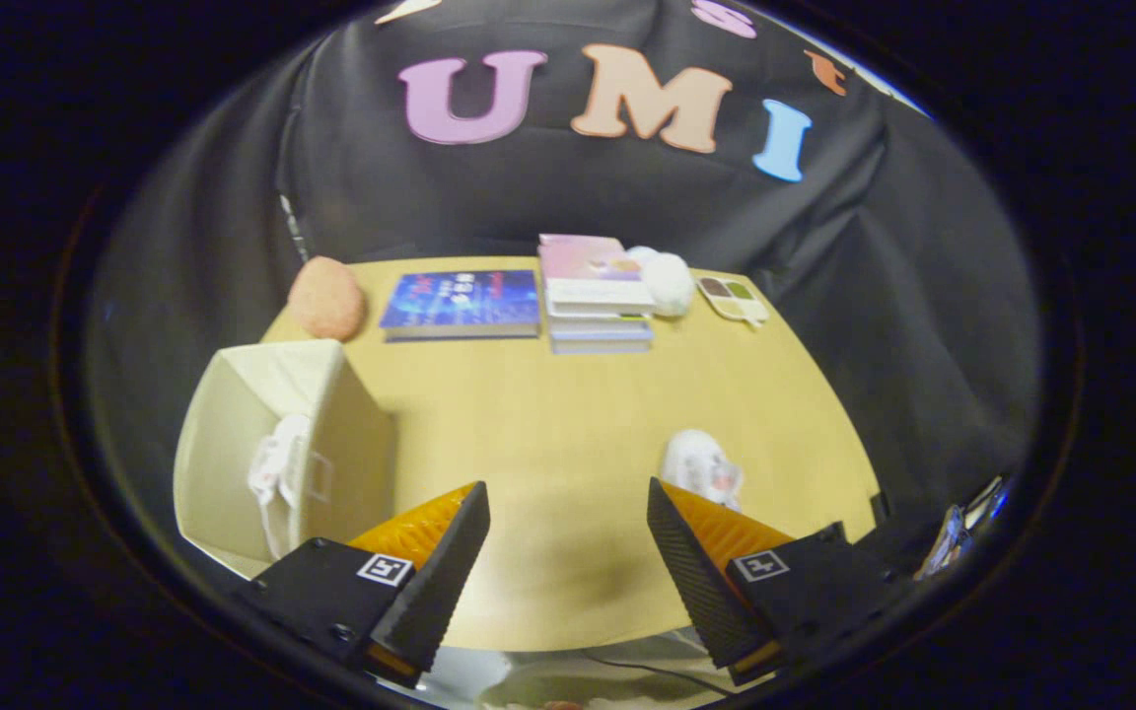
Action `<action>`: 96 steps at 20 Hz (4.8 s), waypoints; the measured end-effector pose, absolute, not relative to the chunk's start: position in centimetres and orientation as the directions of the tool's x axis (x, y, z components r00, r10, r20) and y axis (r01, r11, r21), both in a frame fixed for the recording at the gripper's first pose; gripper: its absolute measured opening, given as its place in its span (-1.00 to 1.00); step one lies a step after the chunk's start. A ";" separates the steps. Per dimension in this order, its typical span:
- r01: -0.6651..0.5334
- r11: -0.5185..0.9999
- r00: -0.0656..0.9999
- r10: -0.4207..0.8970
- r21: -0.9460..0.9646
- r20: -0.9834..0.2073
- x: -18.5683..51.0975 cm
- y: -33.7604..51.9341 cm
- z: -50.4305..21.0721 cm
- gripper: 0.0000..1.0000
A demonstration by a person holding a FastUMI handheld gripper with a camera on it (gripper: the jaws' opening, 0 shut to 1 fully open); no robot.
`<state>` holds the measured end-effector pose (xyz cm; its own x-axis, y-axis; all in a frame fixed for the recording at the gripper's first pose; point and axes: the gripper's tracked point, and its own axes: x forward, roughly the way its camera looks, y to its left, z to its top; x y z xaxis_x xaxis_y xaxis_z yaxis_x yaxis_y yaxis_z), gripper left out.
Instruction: Open the storage box then place both shoes into the box .Put the left shoe in first, then the right shoe, with the right side of both shoes facing outward in a uniform manner.
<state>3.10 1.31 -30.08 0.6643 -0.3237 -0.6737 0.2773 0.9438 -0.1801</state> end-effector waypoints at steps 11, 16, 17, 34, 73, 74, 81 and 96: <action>0.385 0.852 0.425 -0.505 -0.355 -0.751 -2.1 -14.5 -36.6 1.00; 0.353 0.866 0.370 -0.476 -0.354 -0.798 -2.7 -16.1 -40.3 0.98; 0.342 0.870 0.359 -0.471 -0.356 -0.806 -2.8 -16.2 -41.0 0.97; 0.320 0.901 0.518 -0.425 -0.293 -0.742 3.0 -21.0 -46.4 0.80; 0.339 0.777 0.756 -0.560 -0.531 -0.338 8.8 0.4 -25.9 -0.93; 0.341 0.782 0.771 -0.550 -0.521 -0.321 9.1 2.3 -24.6 -0.93; 0.255 0.870 0.859 -0.404 -0.423 -0.314 10.4 16.3 -21.1 -0.93; 0.101 0.960 0.772 -0.242 -0.262 -0.588 10.9 27.6 -33.1 -0.90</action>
